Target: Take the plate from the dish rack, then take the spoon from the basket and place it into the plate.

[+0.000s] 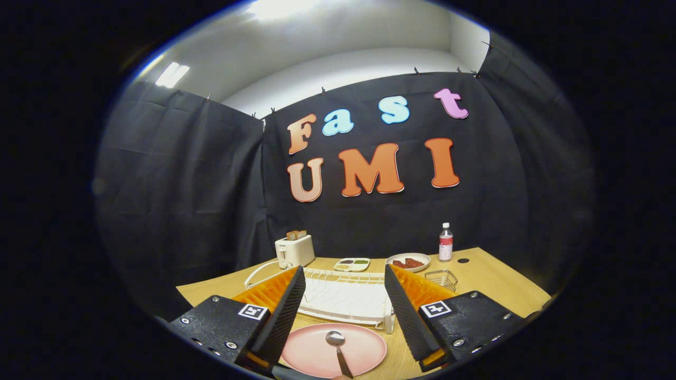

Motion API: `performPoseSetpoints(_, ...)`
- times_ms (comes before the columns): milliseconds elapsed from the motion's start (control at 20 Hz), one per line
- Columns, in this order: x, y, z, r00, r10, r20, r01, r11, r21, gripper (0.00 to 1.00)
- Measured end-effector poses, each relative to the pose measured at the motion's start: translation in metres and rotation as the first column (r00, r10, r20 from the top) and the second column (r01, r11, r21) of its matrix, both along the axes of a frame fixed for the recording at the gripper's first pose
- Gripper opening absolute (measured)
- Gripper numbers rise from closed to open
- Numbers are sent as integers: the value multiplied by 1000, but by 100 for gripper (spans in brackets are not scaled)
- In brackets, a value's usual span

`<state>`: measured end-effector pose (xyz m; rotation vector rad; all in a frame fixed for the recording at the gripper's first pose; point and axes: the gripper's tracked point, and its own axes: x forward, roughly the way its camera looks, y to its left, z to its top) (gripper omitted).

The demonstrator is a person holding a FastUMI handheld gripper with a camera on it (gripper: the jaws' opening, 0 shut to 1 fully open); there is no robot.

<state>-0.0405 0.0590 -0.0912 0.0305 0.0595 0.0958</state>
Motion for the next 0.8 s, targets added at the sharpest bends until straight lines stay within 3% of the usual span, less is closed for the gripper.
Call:
performPoseSetpoints(350, -8, -11, 30, 989, -93, 117, 96, 995, -21, 95)
performPoseSetpoints(800, -6, -11, 27, 984, -116, 134, 121, 992, -27, 96)
